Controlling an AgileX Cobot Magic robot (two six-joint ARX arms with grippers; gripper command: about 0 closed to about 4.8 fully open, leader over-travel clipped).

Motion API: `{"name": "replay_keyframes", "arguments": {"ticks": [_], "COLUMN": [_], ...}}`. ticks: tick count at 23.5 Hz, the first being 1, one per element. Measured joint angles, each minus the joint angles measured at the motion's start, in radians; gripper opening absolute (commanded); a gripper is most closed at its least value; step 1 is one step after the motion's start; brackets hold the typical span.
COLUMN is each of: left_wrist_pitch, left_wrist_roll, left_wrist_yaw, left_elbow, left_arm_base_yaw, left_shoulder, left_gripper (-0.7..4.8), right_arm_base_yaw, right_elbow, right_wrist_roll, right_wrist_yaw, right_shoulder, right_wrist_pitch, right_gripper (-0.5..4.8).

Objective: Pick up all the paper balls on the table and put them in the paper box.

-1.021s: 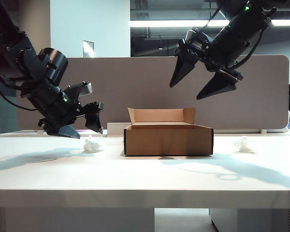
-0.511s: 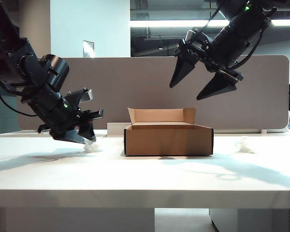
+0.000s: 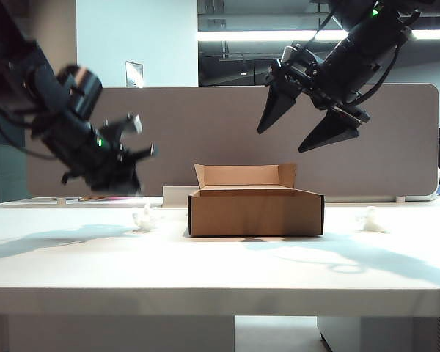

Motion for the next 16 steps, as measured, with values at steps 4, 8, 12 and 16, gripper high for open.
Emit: {"name": "replay_keyframes", "arguments": {"ticks": [4, 8, 12, 16], "left_wrist_pitch": [0.035, 0.072, 0.078, 0.055], "left_wrist_roll": [0.000, 0.000, 0.000, 0.000], "left_wrist_yaw": [0.025, 0.062, 0.066, 0.024], "left_elbow": [0.003, 0.005, 0.005, 0.003], "left_arm_base_yaw": [0.000, -0.005, -0.015, -0.045], "left_shoulder": [-0.060, -0.066, -0.029, 0.029], "left_gripper": [-0.06, 0.92, 3.89, 4.64], "right_arm_base_yaw": [0.000, 0.000, 0.000, 0.000], "right_elbow": [0.000, 0.000, 0.000, 0.000], "right_wrist_roll": [0.000, 0.000, 0.000, 0.000], "right_wrist_yaw": [0.000, 0.000, 0.000, 0.000], "right_shoulder": [0.000, 0.000, 0.000, 0.000], "right_wrist_pitch": [0.000, 0.000, -0.001, -0.023], "right_gripper": [4.72, 4.72, 4.72, 4.72]}}
